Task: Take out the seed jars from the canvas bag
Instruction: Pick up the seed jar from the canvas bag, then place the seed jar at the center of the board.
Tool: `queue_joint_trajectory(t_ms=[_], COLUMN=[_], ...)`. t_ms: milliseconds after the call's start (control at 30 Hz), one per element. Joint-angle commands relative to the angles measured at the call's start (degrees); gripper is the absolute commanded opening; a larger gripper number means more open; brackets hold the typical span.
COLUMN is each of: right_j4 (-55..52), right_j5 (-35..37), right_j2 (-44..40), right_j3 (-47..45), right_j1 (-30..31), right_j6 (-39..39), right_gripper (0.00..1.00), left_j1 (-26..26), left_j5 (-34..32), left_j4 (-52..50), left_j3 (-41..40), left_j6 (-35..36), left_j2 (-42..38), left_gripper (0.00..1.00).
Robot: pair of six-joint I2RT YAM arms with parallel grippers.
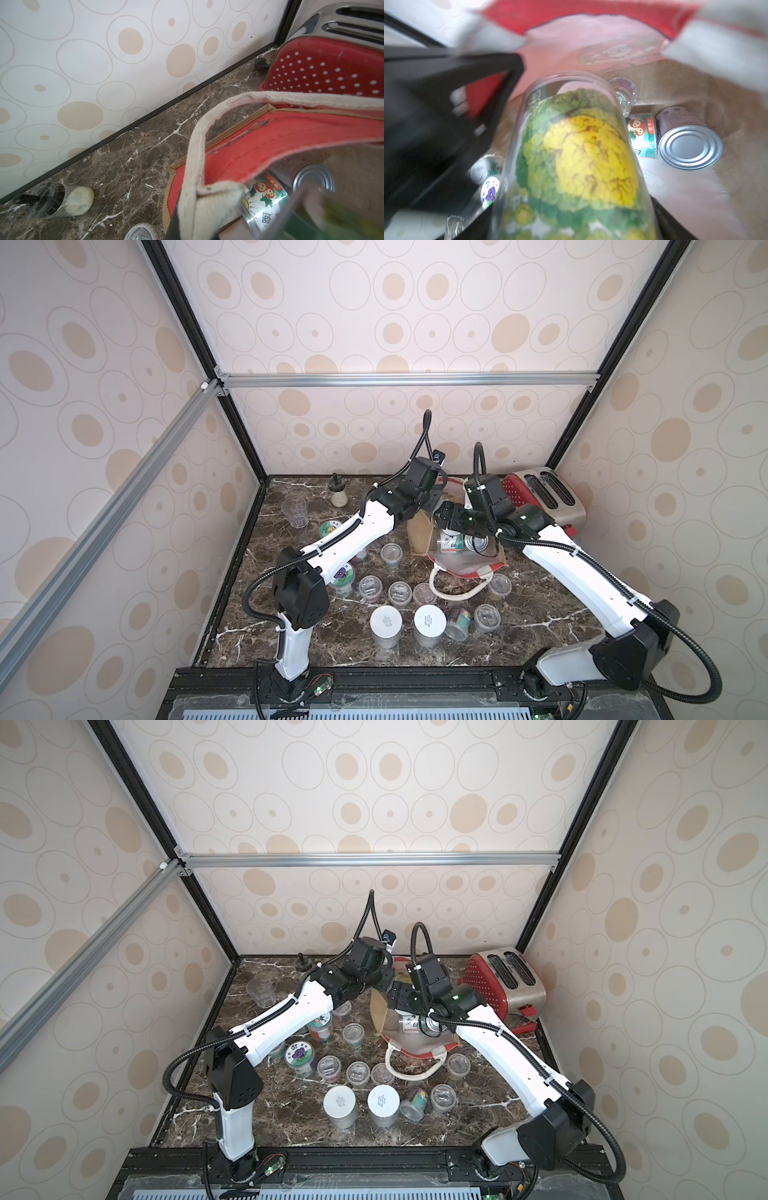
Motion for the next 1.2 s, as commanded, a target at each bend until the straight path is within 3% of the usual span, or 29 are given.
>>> queue_joint_trajectory(t_ms=[0, 100, 133, 367, 500, 633, 800, 1000, 1167], right_j4=[-5.0, -8.6, -9.2, -14.3, -16.7, -18.3, -21.7, -28.4, -33.2], right_j5=[-5.6, -10.7, -12.6, -18.8, -19.1, -19.2, -17.4, -15.1, -13.6], right_j2=[-2.9, -2.8, -2.8, -0.4, 3.3, 9.0, 18.9, 31.5, 41.6], right_j3=[4.0, 6.0, 6.2, 8.6, 10.6, 13.5, 20.8, 31.1, 40.7], right_j1=[0.4, 0.8, 1.1, 8.4, 15.5, 22.5, 29.0, 33.4, 36.1], right_j6=[-6.8, -9.5, -10.1, -14.6, -16.7, -18.2, -19.9, -21.3, -22.0], right_gripper=[0.68, 0.67, 0.67, 0.65, 0.65, 0.65, 0.65, 0.62, 0.64], left_j1=[3.3, 5.8, 6.5, 8.8, 10.6, 12.0, 14.9, 18.9, 20.3], left_j5=[3.0, 6.2, 7.4, 14.2, 15.6, 15.2, 10.1, 2.9, -1.0], left_j4=[-3.3, -6.4, -7.1, -8.7, -8.7, -6.6, -2.0, 3.0, 5.3], left_j3=[6.2, 10.7, 12.0, 17.1, 15.6, 9.2, -4.0, -19.1, -27.2], left_j6=[-3.7, -5.6, -6.1, -8.1, -9.1, -9.0, -9.7, -11.2, -12.2], left_j2=[3.3, 6.2, 6.9, 5.7, 1.1, -6.8, -19.0, -33.2, -41.7], left_gripper=[0.0, 0.0, 0.06, 0.7, 0.9, 0.98, 0.98, 0.98, 0.98])
